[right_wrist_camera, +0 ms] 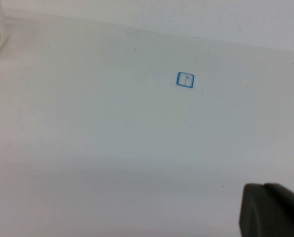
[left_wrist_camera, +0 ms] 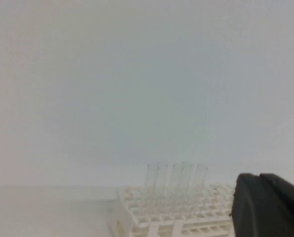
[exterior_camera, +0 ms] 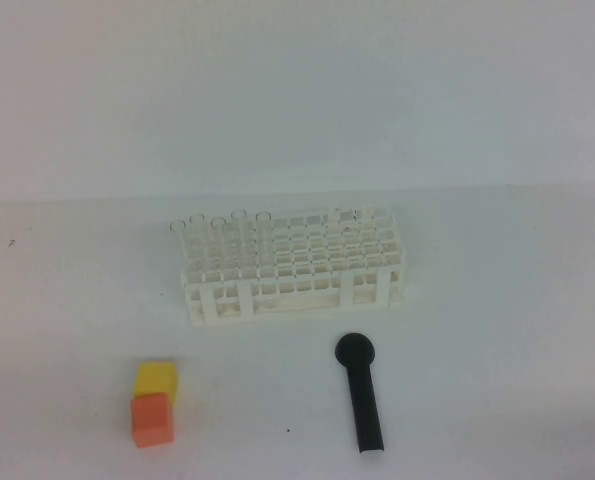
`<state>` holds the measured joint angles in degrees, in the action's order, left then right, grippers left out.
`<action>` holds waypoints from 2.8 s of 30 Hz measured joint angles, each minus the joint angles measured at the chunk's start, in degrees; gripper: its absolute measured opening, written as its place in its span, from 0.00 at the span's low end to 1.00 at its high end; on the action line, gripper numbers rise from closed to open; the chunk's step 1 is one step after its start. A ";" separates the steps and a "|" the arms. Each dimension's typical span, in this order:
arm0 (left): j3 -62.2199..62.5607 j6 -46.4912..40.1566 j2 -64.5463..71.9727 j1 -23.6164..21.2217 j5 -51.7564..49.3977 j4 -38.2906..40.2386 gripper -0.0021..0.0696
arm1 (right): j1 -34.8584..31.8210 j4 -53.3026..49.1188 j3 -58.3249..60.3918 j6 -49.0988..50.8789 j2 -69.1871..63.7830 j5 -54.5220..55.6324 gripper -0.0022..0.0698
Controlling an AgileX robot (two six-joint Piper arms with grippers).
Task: Place the test tubes
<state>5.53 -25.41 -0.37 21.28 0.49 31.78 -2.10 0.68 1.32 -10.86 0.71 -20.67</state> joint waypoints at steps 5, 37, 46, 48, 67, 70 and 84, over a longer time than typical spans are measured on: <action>0.00 -0.12 0.00 -6.27 -1.14 0.00 0.03 | -0.10 0.00 0.00 0.00 0.00 0.00 0.03; -5.58 31.46 0.10 -12.74 -7.16 -33.46 0.03 | -0.10 0.00 -0.02 -0.90 0.00 0.00 0.03; -5.67 29.23 0.10 -12.74 -21.15 -33.33 0.03 | -0.10 0.00 -0.02 -0.89 0.00 0.00 0.03; -5.67 26.22 0.10 -12.74 -21.15 -33.33 0.03 | -0.10 0.00 -0.02 -0.89 0.00 0.00 0.03; -5.67 24.09 0.10 -12.74 -20.52 -31.21 0.03 | -0.10 0.00 -0.02 -0.89 0.00 0.00 0.03; -5.67 24.09 0.10 -12.74 -20.52 -31.21 0.03 | -0.10 0.00 -0.02 -0.89 0.00 0.00 0.03; -5.67 23.98 0.10 -12.74 -20.44 -31.21 0.03 | -0.10 0.00 -0.02 -0.89 0.00 0.00 0.03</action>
<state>-0.14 -1.44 -0.26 8.54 -19.95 0.56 -2.20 0.68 1.30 -11.76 0.71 -20.67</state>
